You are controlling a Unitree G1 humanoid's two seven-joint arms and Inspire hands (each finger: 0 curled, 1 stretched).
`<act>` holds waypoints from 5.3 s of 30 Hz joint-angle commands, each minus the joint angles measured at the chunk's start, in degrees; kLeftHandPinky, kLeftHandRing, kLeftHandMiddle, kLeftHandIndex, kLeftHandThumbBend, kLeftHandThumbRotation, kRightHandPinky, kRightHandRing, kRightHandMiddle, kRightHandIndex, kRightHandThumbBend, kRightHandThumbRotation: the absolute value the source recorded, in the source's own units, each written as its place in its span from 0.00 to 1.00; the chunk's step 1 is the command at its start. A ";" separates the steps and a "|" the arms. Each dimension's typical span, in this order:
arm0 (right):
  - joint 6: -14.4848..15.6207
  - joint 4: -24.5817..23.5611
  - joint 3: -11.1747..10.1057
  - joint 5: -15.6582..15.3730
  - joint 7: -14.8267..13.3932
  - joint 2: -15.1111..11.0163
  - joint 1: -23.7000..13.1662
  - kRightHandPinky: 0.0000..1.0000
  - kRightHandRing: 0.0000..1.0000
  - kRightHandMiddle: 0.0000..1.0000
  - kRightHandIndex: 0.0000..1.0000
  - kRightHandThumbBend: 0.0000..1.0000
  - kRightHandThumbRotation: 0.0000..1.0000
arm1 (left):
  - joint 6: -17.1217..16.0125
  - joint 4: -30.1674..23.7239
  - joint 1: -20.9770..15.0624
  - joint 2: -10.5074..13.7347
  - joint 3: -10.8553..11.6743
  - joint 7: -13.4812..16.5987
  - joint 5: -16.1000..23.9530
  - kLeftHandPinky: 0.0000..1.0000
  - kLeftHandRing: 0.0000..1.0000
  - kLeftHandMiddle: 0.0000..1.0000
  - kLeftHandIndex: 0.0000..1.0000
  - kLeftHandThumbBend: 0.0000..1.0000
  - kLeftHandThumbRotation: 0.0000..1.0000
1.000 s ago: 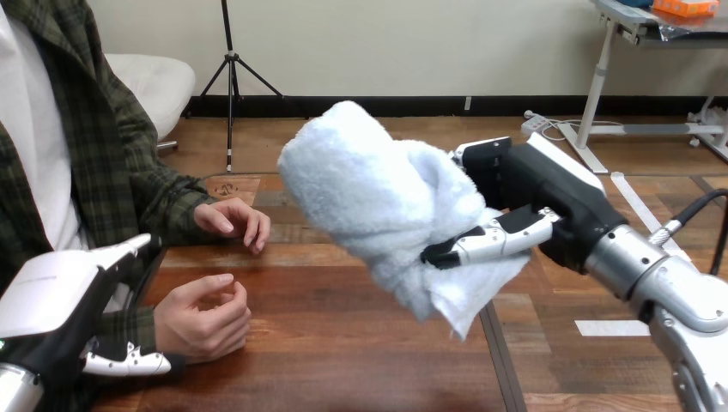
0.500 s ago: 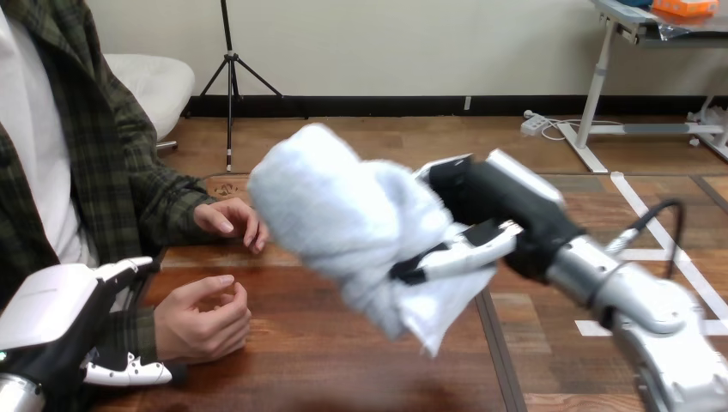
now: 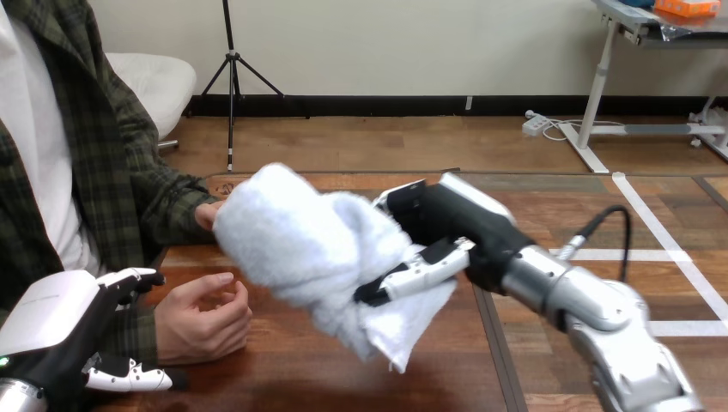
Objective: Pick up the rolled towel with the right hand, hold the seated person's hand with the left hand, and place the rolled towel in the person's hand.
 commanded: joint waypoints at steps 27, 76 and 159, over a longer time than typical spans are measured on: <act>-13.31 23.66 0.53 -5.58 -2.52 6.13 -13.49 0.22 0.26 0.34 0.39 0.90 0.00 | -2.62 -1.85 -0.44 -0.04 -2.80 5.66 0.59 0.60 0.66 0.71 0.72 0.97 0.12; -22.77 37.26 0.08 -7.82 -0.96 5.46 -15.78 0.23 0.27 0.36 0.39 0.87 0.00 | -9.32 14.12 -5.41 -5.31 -15.94 35.73 7.82 0.43 0.47 0.51 0.54 0.93 0.00; -22.92 33.98 0.86 -11.16 -2.61 5.33 -14.50 0.24 0.29 0.37 0.40 0.86 0.00 | -10.30 -10.15 6.69 -10.78 -10.09 23.68 0.10 0.40 0.44 0.48 0.51 0.95 0.00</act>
